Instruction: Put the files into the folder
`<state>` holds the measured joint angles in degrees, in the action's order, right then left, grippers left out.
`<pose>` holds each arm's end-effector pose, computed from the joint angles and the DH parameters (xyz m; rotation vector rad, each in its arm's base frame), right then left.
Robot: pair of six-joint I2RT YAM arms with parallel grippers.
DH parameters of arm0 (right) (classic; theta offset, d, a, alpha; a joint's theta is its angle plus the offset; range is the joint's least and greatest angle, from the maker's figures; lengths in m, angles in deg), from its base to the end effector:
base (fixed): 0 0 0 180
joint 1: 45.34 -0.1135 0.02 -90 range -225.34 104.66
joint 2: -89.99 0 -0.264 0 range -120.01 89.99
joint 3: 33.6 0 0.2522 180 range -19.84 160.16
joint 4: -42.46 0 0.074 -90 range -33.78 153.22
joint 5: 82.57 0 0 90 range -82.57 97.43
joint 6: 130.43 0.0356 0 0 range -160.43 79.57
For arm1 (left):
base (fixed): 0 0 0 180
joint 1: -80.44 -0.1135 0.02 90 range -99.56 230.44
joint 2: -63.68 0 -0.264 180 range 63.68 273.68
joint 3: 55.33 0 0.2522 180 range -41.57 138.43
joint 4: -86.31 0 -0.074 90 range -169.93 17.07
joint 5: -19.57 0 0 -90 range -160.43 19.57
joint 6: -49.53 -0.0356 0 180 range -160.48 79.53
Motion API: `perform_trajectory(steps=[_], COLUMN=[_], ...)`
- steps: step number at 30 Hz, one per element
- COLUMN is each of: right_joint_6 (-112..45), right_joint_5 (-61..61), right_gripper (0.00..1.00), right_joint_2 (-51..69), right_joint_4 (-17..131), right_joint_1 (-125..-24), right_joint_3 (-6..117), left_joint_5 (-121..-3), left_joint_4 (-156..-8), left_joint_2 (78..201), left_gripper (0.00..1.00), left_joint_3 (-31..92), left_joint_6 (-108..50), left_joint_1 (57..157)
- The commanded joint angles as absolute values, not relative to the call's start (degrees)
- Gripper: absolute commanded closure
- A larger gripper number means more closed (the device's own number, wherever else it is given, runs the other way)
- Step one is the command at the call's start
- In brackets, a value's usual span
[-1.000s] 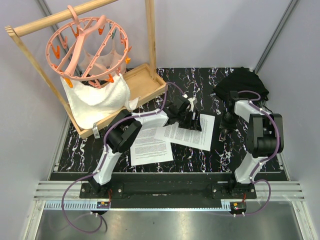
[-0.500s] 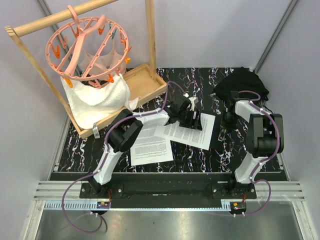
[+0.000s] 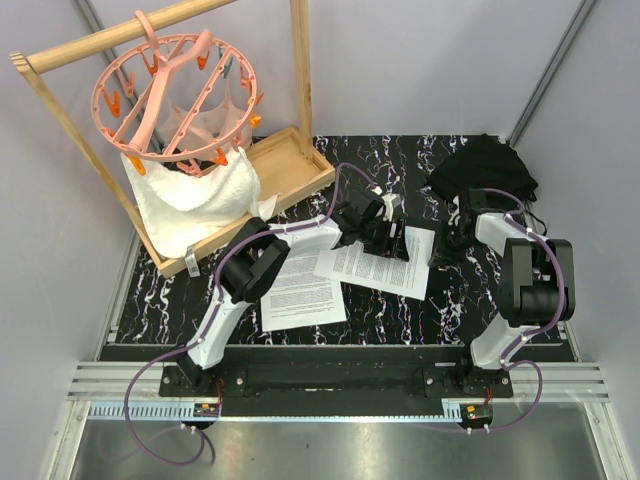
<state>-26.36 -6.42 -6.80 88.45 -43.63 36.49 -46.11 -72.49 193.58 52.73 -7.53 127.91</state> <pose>0.3089 -0.0007 0.1587 0.3381 2.8226 0.3898 0.3280 -0.3793 0.1496 0.5579 2.4932 -1.1319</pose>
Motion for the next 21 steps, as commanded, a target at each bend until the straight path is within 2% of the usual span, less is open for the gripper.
perform_trajectory(steps=[1,4,5,7,8,9,12,17,21], right_joint_6=[-26.2,-26.3,-26.5,-27.2,-27.9,-28.3,-29.1,-30.1,-30.3], right_joint_5=[-9.4,-6.4,-5.5,-2.0,-0.1,0.9,4.2,5.1,2.8], right_gripper=[1.0,1.0,0.97,0.85,0.76,0.71,0.66,0.67,0.73], right_joint_2=[-5.5,-3.1,-2.8,-3.4,-3.9,-4.5,-6.7,-10.5,-13.7], right_joint_4=[85.9,87.1,87.5,89.2,89.7,90.7,91.8,91.9,91.7], right_joint_1=[-42.9,-42.9,-42.9,-42.9,-42.9,-42.9,-42.8,-42.8,-42.9], right_joint_3=[36.7,38.7,39.5,41.9,42.5,43.7,45.6,48.6,49.4], left_joint_5=[-45.2,-46.1,-46.2,-46.0,-45.9,-45.8,-45.6,-45.6,-45.4], left_joint_4=[-69.3,-69.2,-69.2,-69.1,-69.2,-69.2,-69.1,-68.9,-68.9], left_joint_2=[196.0,194.8,194.5,194.0,193.7,193.7,193.2,193.3,193.3], left_gripper=[0.29,0.29,0.29,0.29,0.29,0.29,0.29,0.29,0.29], left_joint_3=[53.5,52.9,52.7,52.7,52.7,52.7,52.5,52.4,52.4], left_joint_6=[-8.0,-8.5,-8.6,-8.6,-8.6,-8.7,-8.9,-9.1,-9.2], left_joint_1=[128.3,128.3,128.3,128.3,128.3,128.4,128.4,128.4,128.4])
